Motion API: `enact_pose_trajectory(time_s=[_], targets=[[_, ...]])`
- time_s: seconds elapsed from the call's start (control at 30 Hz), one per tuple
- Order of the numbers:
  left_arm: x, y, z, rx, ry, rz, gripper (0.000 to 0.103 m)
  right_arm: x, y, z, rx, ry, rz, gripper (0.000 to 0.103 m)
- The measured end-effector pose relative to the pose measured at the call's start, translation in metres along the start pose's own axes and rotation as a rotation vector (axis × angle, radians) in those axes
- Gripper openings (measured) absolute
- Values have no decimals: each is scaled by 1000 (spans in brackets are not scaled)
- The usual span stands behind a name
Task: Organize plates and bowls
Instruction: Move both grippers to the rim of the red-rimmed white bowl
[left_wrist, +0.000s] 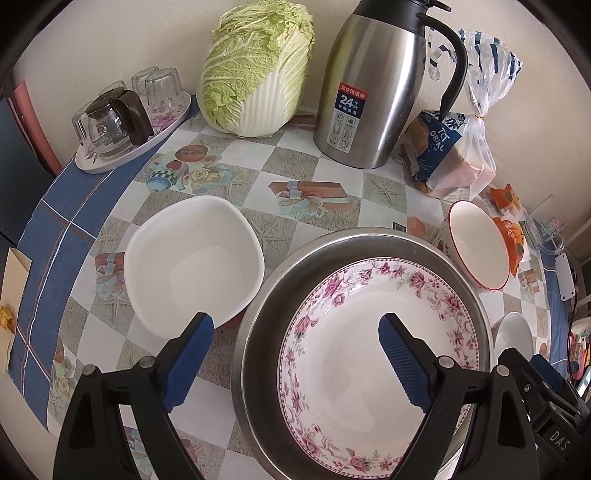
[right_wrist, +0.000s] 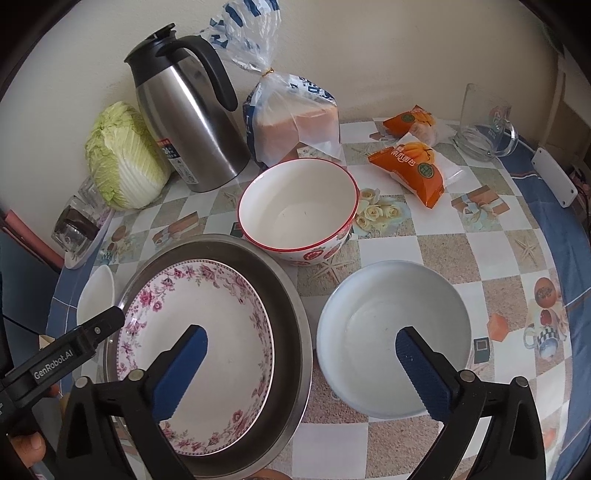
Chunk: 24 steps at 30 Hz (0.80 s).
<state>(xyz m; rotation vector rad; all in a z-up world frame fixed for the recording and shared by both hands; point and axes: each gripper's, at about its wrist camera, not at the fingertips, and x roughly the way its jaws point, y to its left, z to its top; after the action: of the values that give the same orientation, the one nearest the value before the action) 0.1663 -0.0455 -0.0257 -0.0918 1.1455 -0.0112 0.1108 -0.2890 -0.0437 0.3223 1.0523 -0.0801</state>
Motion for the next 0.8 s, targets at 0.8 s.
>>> enact_pose_trajectory(time_s=[0.8], targets=[[-16,-18,43,66,-136,-50,92,-12,-15,13,42,-116,77,103]])
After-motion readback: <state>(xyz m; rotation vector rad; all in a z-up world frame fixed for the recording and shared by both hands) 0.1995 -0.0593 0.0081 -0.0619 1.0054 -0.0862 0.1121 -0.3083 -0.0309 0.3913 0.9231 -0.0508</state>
